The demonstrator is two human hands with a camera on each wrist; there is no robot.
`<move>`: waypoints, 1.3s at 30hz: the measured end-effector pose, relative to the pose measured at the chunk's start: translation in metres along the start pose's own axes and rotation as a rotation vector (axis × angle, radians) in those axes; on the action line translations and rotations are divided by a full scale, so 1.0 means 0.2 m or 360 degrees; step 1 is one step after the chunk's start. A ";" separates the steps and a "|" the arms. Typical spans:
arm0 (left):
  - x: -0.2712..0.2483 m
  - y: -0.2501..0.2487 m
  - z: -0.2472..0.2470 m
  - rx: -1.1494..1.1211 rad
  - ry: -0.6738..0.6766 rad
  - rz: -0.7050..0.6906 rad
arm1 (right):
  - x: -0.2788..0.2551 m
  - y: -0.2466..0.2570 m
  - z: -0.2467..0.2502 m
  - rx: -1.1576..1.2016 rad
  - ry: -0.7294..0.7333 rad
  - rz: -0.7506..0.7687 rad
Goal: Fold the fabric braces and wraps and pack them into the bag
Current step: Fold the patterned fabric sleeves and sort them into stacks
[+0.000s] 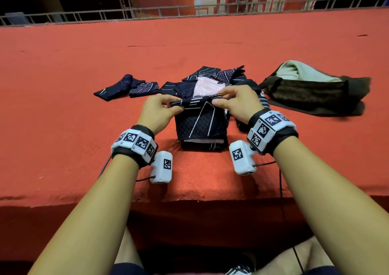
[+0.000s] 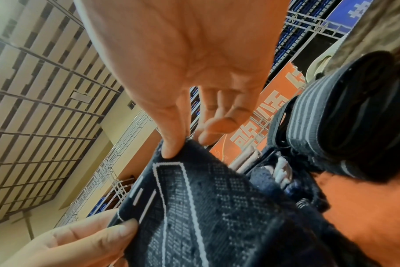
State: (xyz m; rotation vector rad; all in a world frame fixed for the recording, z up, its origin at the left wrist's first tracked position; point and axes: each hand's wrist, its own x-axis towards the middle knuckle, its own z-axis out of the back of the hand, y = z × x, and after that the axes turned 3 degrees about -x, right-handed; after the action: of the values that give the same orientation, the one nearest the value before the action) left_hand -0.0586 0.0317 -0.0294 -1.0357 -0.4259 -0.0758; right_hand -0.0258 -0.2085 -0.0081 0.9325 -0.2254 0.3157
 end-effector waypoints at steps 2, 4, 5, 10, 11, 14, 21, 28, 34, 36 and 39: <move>0.00 -0.01 0.00 -0.0080 -0.0026 -0.0037 | 0.01 0.00 0.00 0.0111 -0.0008 -0.0017; -0.01 -0.04 0.00 -0.0250 0.0054 -0.0058 | 0.01 0.02 -0.01 0.0256 0.0013 -0.0025; -0.01 -0.04 -0.01 -0.0334 0.0121 -0.0061 | 0.01 0.02 -0.01 0.0289 0.0024 -0.0012; -0.02 -0.07 -0.04 -0.0519 0.0273 0.0169 | 0.02 0.04 -0.04 0.0347 -0.0012 -0.0098; -0.02 -0.07 -0.05 -0.0523 0.0305 0.0198 | 0.02 0.03 -0.05 0.0354 -0.0033 -0.0127; -0.04 -0.08 -0.06 -0.0537 0.0428 0.0234 | 0.03 0.01 -0.07 0.0322 -0.0080 -0.0199; -0.01 -0.02 -0.10 -0.0421 0.0279 0.0296 | 0.03 -0.03 -0.08 0.0333 -0.0060 -0.0345; 0.02 0.03 -0.15 -0.0321 0.0191 0.0328 | 0.03 -0.08 -0.11 0.0155 0.0072 -0.0289; 0.01 0.07 -0.15 -0.0120 0.0253 0.0350 | 0.00 -0.13 -0.14 -0.0102 0.0107 -0.0310; -0.01 0.08 -0.15 -0.0081 0.0268 0.0359 | -0.03 -0.14 -0.16 -0.0179 0.0131 -0.0278; 0.00 0.10 -0.15 -0.0036 0.0335 0.0330 | -0.05 -0.12 -0.17 -0.0204 0.0115 -0.0243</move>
State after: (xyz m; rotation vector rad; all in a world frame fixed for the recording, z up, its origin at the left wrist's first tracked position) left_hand -0.0447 0.0170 -0.0582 -1.0764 -0.1259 -0.0039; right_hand -0.0240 -0.1964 -0.0489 0.8053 -0.1058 0.1911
